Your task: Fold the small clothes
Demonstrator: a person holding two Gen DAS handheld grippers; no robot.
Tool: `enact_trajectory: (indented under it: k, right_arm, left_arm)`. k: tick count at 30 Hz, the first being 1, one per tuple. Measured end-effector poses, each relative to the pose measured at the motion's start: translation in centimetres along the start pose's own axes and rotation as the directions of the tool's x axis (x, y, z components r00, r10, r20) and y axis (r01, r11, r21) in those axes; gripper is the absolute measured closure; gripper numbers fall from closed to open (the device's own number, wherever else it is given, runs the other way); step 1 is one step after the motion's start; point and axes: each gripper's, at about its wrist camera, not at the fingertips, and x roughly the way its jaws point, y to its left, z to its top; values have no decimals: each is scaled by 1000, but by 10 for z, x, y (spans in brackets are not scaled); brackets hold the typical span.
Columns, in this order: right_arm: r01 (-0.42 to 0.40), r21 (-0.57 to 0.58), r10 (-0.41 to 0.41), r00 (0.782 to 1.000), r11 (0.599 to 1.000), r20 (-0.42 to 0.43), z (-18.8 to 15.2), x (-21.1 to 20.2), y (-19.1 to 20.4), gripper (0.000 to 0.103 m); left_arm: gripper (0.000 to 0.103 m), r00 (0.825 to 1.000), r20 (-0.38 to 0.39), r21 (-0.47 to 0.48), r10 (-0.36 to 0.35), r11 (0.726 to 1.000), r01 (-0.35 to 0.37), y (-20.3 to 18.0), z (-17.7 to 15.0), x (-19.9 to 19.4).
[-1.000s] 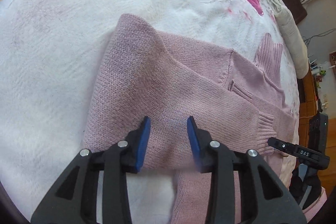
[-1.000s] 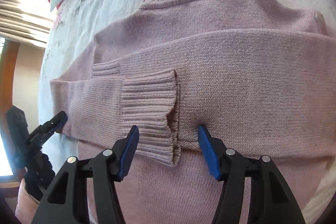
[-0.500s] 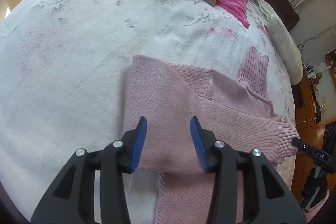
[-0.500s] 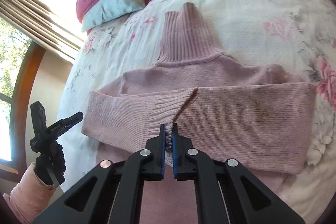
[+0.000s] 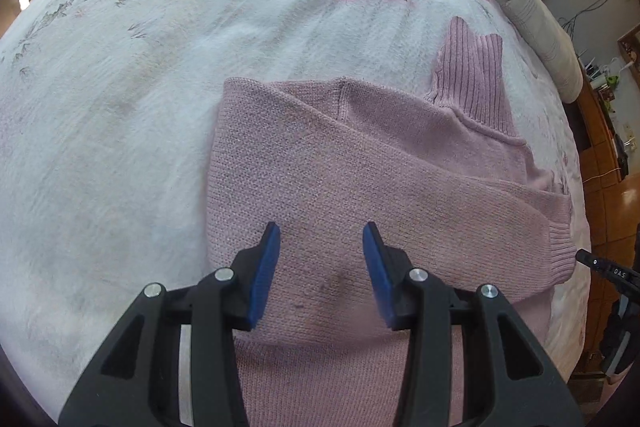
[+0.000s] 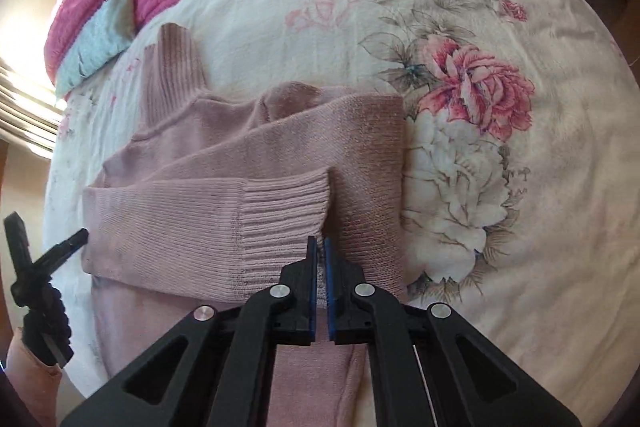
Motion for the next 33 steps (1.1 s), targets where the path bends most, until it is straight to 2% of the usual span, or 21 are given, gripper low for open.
enact_trajectory:
  k: [2,4,7,9,12,16,20,24,26,28,30,33]
  right_arm:
    - [22,21,-21,999,1000,-42,-2,17,-7,97]
    - [35,34,-34,999,999,-32,-5,17,-10,96]
    - [-83,31,81,995,996,60,-8,-8,-4,94]
    - [-116,-25,118,990,993,72,-6,-17,10,88]
    - [-74,-82,76,997,994,18,-3,-2,26,88]
    - [-32,-37,31,999,999,-45,-6,28,16,86]
    - [-54,-11,54,997,998,-51,-11,42,8,89]
    - [-69,3,69,995,998,-66,-9,49,5,90]
    - [-55,-20,53,994,998,-93,-2,45,11,89]
    - [-60,-89,56,997,994,-46,7,24,25,85]
    - [-121,-129,123,992,984,10,25,6,40,74]
    - [-198,-158,207,977,967,42,69,6,61,69]
  left_arm:
    - [60,999,-36,19,24,1000,-23,-1,-1,13]
    - [60,999,-41,36,36,999,-35,-3,1,13]
    - [58,1000,6,31,-29,999,28,-12,4,-8]
    - [56,998,35,62,-50,997,48,-24,8,-18]
    - [55,997,8,101,-73,992,72,-42,8,-8]
    - [55,999,-46,131,-19,991,24,-50,1,22]
    - [55,999,-40,168,3,986,4,-50,-5,34]
    - [53,998,-54,170,-8,985,17,-49,-2,38]
    - [55,998,-70,160,-7,987,18,-53,4,32]
    - [54,997,-34,172,-67,983,72,-60,17,16]
    - [50,995,10,206,-98,974,94,-71,37,5]
    - [48,992,25,213,-127,970,119,-85,79,16]
